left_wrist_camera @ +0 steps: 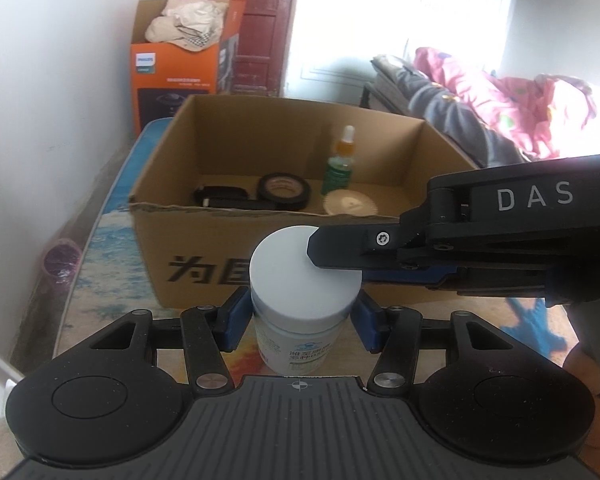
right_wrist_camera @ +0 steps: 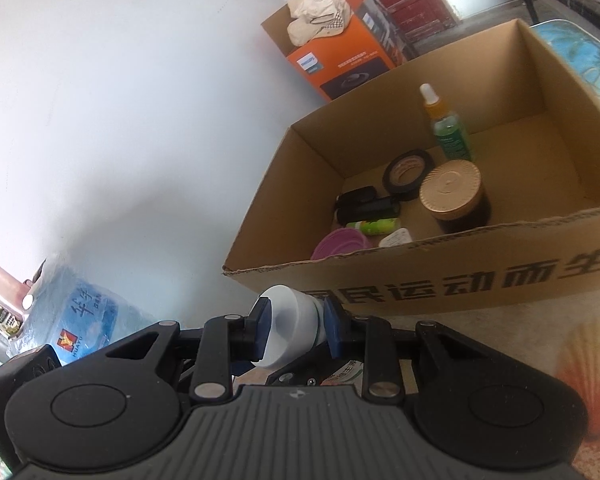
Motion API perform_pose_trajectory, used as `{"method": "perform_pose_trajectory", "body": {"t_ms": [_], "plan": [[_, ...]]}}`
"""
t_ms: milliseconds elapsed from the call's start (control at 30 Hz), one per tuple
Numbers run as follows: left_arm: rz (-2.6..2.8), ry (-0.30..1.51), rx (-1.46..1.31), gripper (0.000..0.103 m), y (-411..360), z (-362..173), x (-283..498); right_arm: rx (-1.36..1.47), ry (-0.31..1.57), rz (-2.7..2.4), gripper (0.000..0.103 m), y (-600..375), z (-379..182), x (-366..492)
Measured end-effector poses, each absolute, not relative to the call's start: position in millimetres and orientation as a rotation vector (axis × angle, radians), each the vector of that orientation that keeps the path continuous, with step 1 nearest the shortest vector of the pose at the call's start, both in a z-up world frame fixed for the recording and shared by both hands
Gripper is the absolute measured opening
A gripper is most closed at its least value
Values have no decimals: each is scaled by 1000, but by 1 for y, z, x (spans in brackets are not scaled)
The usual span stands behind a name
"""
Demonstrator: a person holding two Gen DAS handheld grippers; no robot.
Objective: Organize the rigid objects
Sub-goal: 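Carry the white pill bottle into the box and release it upright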
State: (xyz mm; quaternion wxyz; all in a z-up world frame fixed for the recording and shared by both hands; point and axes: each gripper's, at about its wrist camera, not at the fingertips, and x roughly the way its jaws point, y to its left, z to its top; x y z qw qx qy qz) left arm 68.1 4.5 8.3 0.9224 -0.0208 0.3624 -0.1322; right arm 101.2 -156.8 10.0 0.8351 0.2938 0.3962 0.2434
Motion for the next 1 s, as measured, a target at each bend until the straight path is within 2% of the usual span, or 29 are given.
{"method": "perform_pose_trajectory", "body": {"t_ms": [1000], "plan": [[-301, 773, 62, 55, -43, -3, 81, 703, 843, 456, 33, -199, -9, 99]]}}
